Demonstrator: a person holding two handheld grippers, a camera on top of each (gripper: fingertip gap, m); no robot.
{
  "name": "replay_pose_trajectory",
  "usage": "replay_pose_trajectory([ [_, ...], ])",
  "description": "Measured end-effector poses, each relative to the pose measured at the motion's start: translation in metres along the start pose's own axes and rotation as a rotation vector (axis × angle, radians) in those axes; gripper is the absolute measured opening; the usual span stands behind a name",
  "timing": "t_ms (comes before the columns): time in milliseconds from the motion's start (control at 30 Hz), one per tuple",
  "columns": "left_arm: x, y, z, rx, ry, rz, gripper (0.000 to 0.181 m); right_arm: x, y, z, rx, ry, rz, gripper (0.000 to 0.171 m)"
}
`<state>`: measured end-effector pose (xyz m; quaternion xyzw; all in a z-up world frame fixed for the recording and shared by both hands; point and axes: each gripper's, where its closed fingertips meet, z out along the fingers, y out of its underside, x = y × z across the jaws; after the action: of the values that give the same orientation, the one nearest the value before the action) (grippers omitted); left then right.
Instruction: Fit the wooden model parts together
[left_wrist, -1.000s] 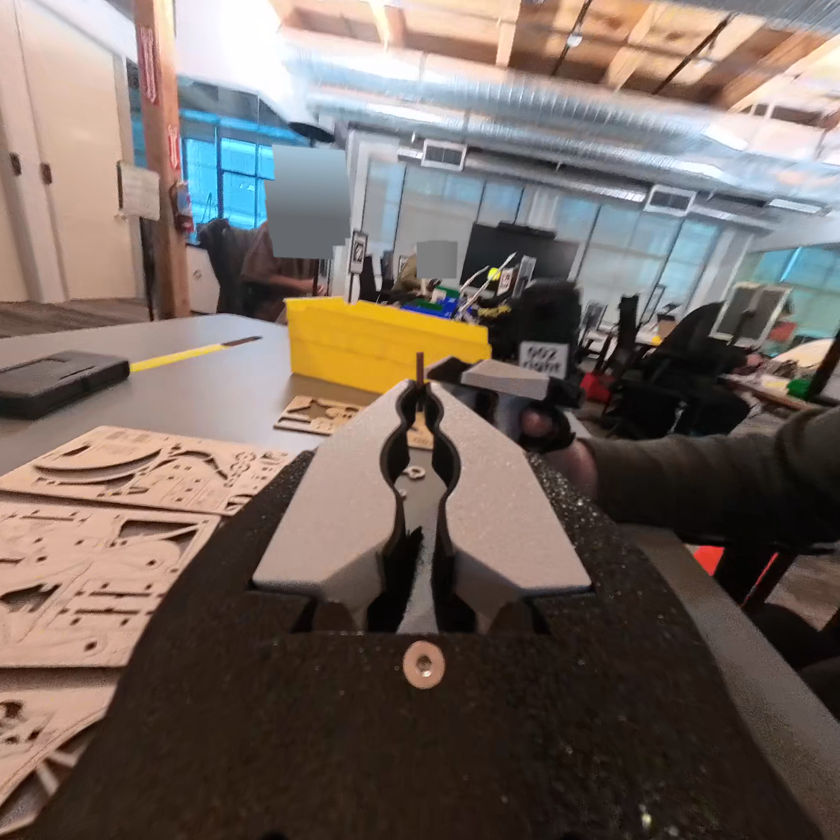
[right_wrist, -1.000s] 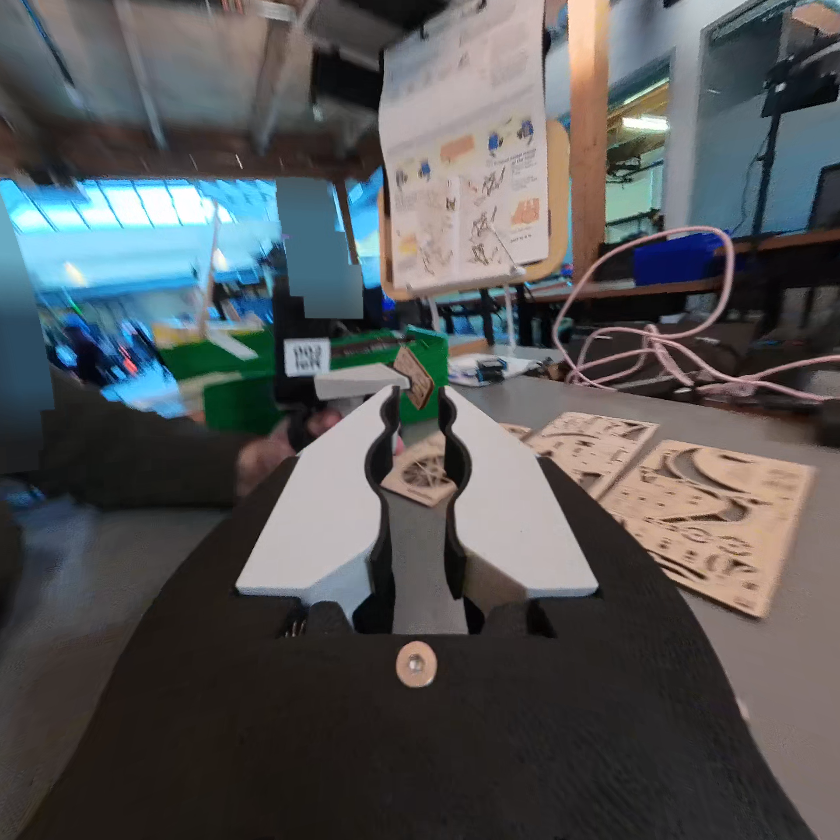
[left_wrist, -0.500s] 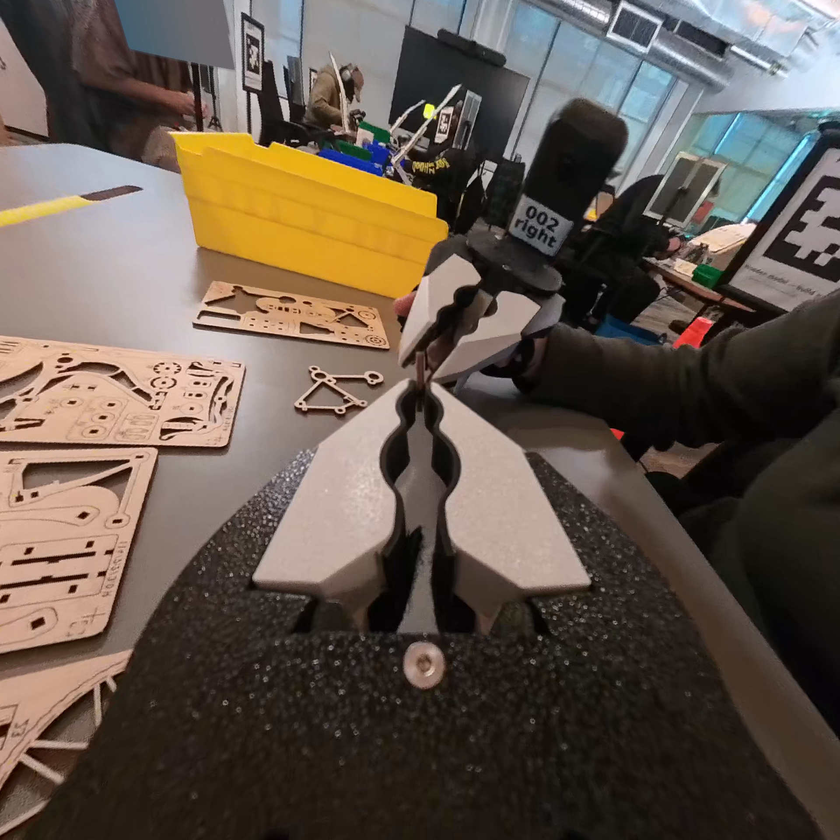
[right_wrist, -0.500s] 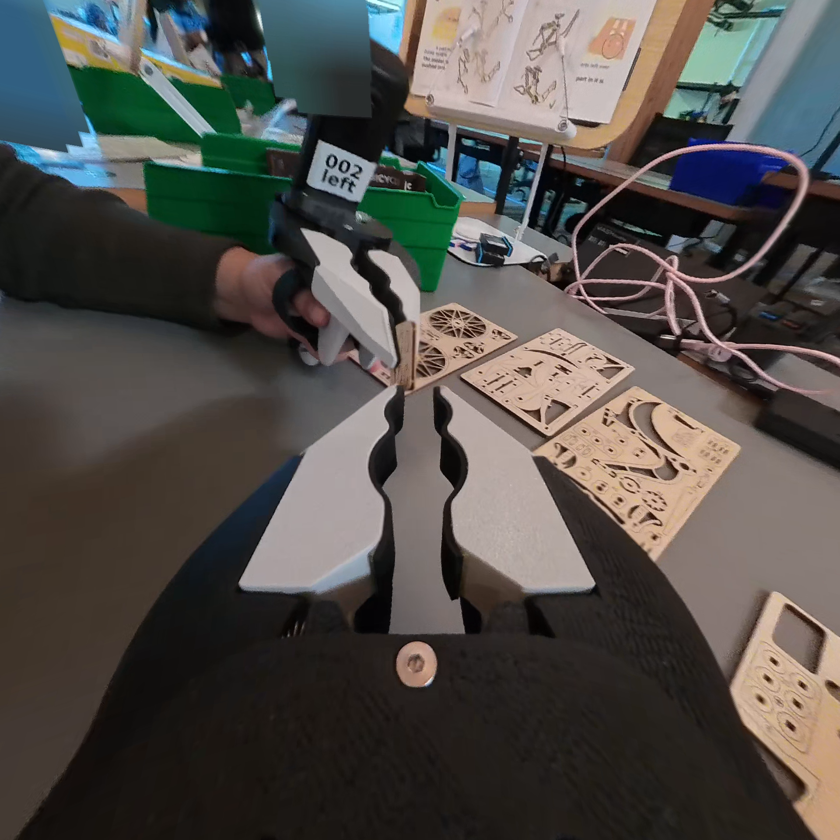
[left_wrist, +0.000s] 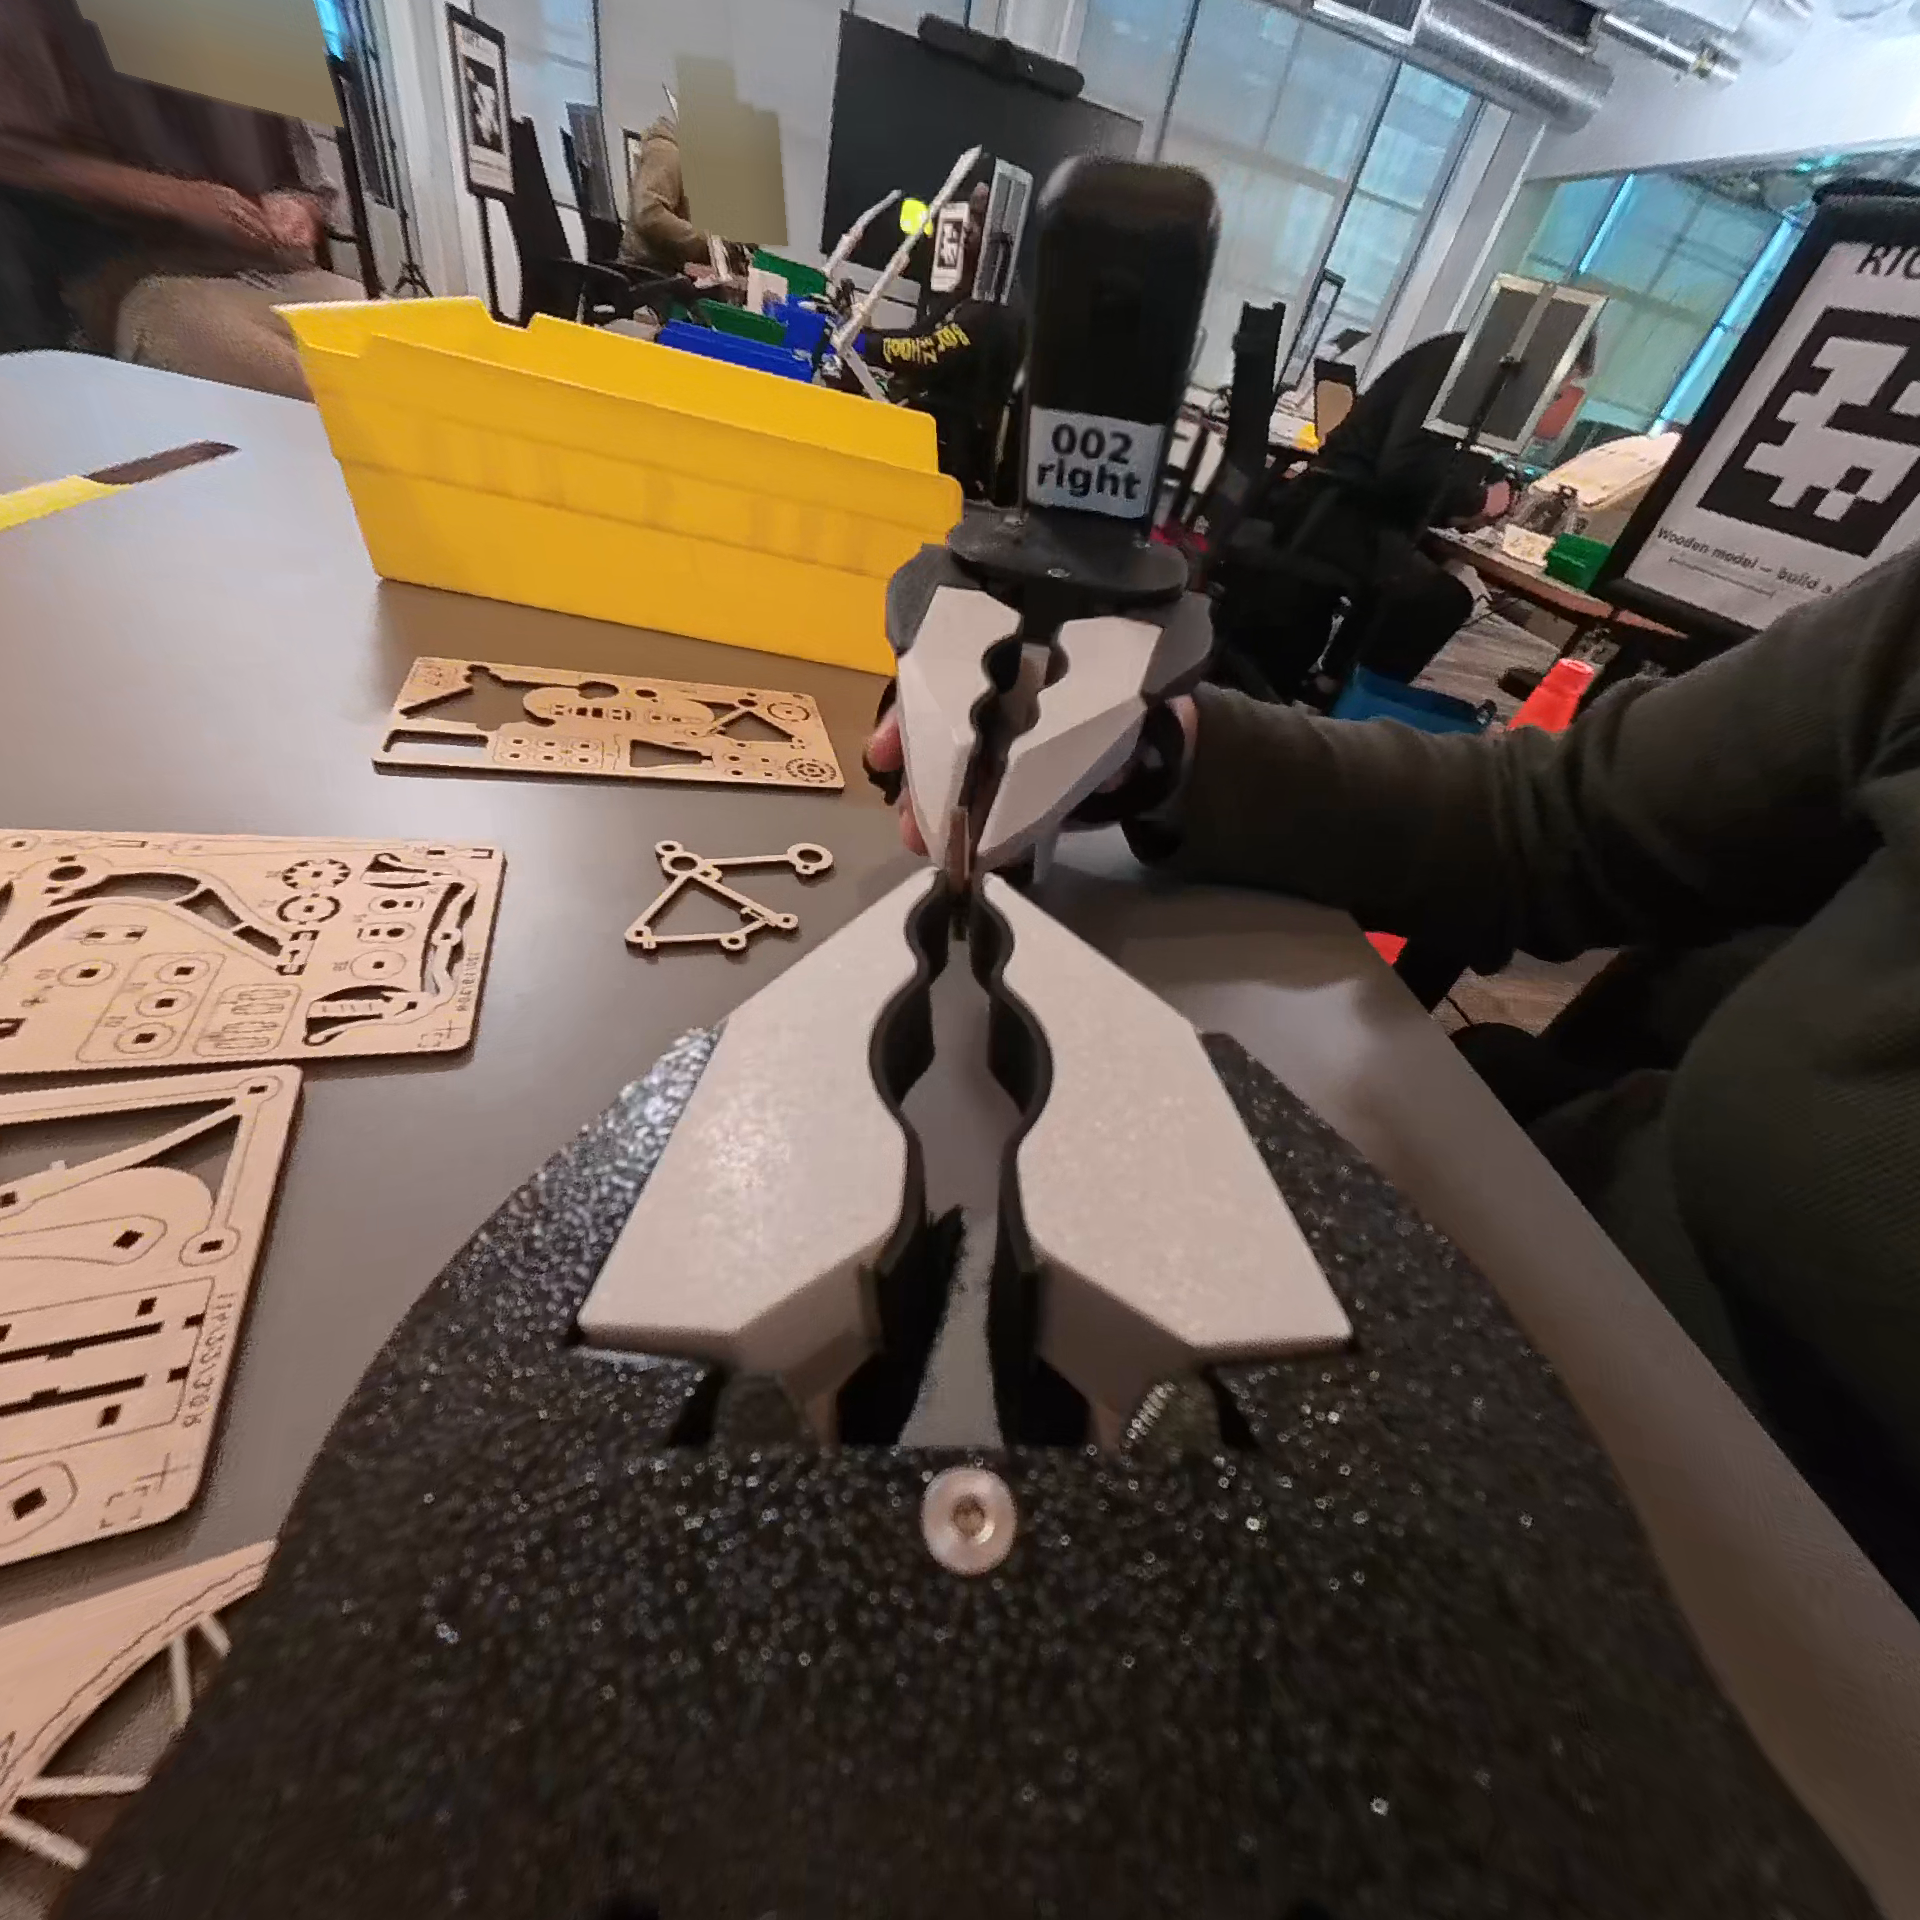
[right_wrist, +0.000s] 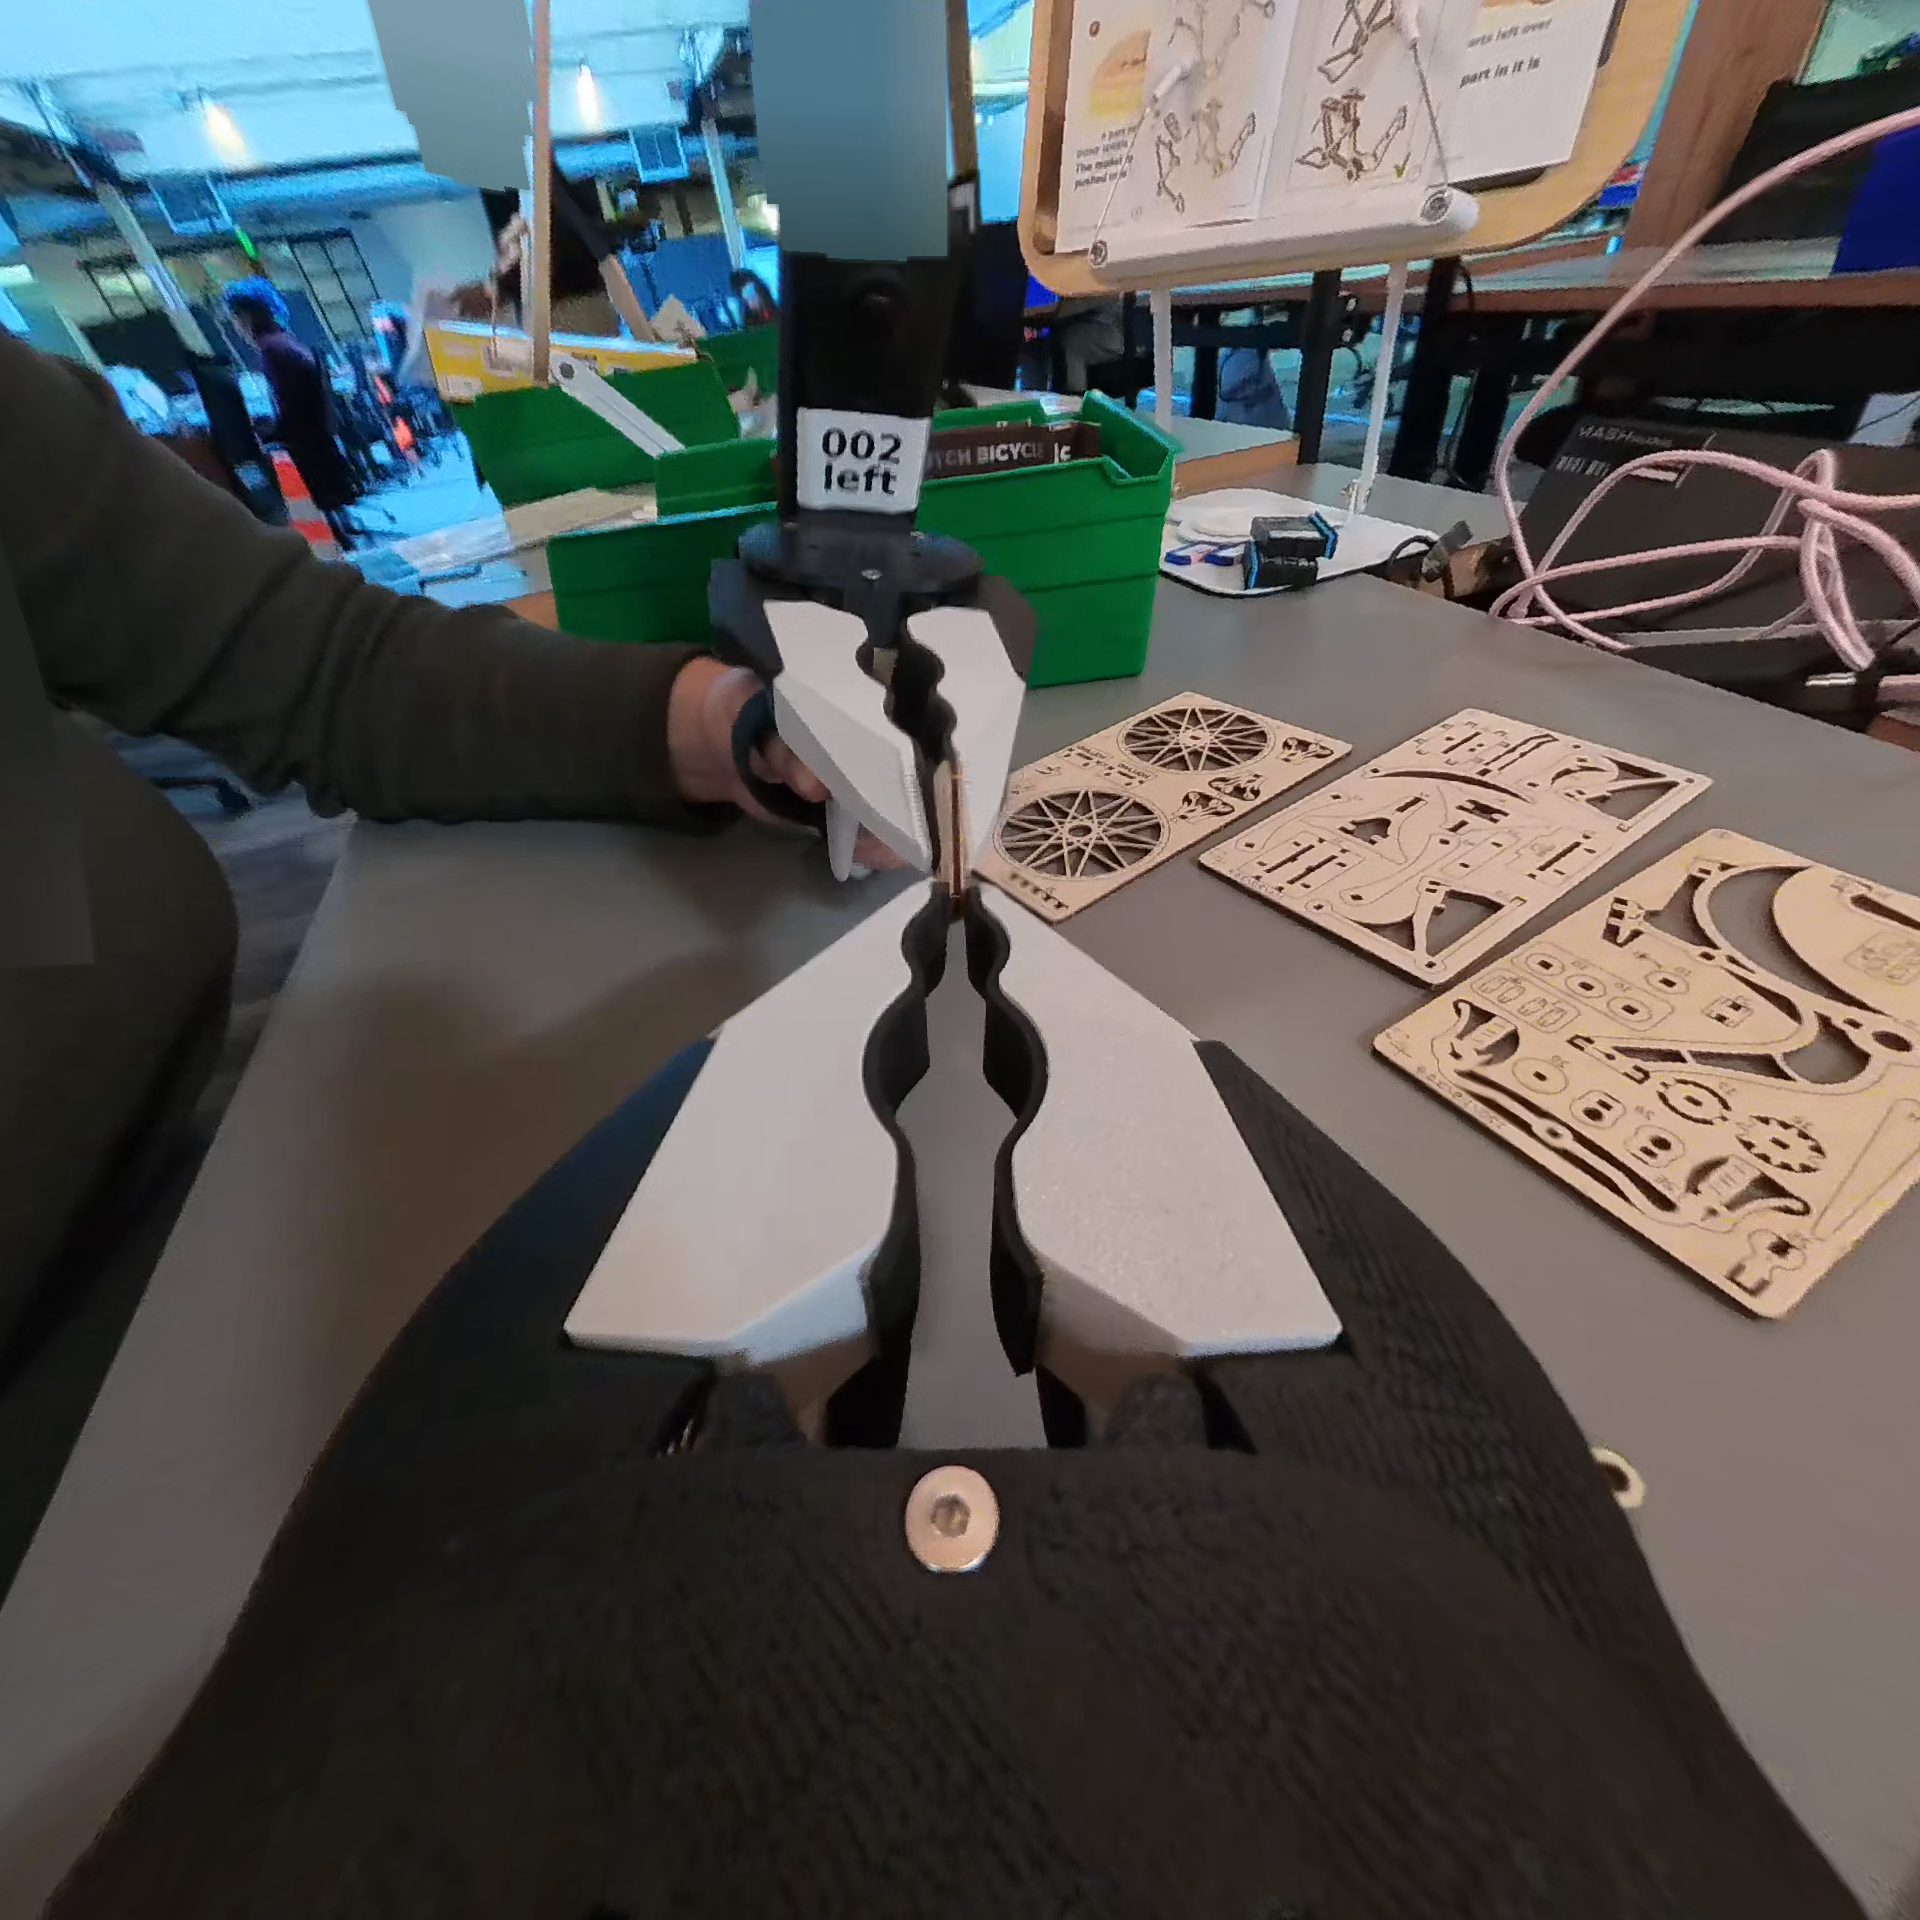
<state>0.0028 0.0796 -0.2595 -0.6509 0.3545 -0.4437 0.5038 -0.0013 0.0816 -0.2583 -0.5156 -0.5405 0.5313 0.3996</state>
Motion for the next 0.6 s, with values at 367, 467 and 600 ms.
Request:
replay_pose_trajectory([
  [367,0.010,-0.013,0.000,0.099,0.056,-0.008,0.026,-0.003,-0.023,-0.002,0.213,-0.129,0.243,0.000],
  [467,0.015,-0.014,0.002,0.110,0.075,-0.016,0.027,-0.002,-0.024,-0.002,0.233,-0.130,0.262,0.001],
  [600,0.012,-0.019,0.001,0.157,0.060,-0.047,0.015,-0.005,-0.024,0.002,0.236,-0.140,0.251,0.001],
])
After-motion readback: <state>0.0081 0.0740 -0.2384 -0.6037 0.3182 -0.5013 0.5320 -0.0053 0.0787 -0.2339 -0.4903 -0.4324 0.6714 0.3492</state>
